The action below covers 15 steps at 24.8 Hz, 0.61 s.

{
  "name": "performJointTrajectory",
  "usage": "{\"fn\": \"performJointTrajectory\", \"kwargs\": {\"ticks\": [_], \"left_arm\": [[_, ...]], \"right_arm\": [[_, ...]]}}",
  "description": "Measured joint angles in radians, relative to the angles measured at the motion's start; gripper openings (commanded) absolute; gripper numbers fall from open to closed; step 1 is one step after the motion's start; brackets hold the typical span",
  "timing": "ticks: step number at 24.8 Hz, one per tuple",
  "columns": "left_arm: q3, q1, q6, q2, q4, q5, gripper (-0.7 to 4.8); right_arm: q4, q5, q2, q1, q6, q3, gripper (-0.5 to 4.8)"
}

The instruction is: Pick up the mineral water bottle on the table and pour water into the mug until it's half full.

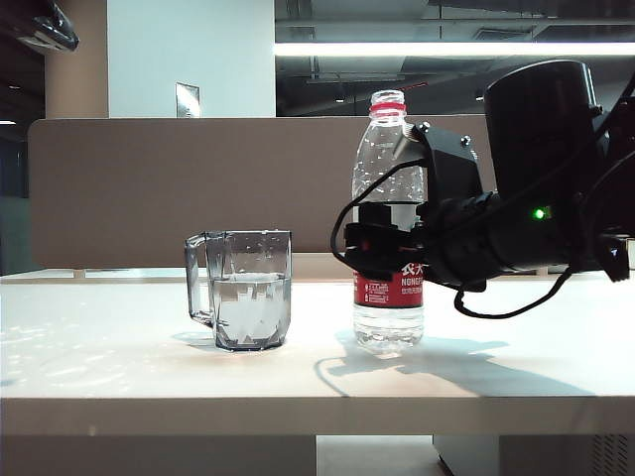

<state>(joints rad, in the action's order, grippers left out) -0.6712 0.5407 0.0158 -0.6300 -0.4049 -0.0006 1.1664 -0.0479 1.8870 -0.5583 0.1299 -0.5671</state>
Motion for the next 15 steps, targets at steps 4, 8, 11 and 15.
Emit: {"fn": "performJointTrajectory", "kwargs": {"ticks": [4,8,11,15], "left_arm": [[0.0,0.0,0.0,0.0,0.0,0.0,-0.01],[0.0,0.0,0.0,0.0,0.0,0.0,-0.01],[0.0,0.0,0.0,0.0,0.0,0.0,-0.01],[0.0,0.0,0.0,0.0,0.0,0.0,-0.01]], "right_arm": [[-0.005,0.0,0.0,0.0,0.0,0.006,4.55],[-0.006,0.0,-0.015,0.0,-0.023,0.059,4.73],[-0.003,0.0,-0.105,0.0,-0.05,0.132,4.73],[-0.012,0.0,-0.264,0.0,-0.052,0.262,4.61]]}}
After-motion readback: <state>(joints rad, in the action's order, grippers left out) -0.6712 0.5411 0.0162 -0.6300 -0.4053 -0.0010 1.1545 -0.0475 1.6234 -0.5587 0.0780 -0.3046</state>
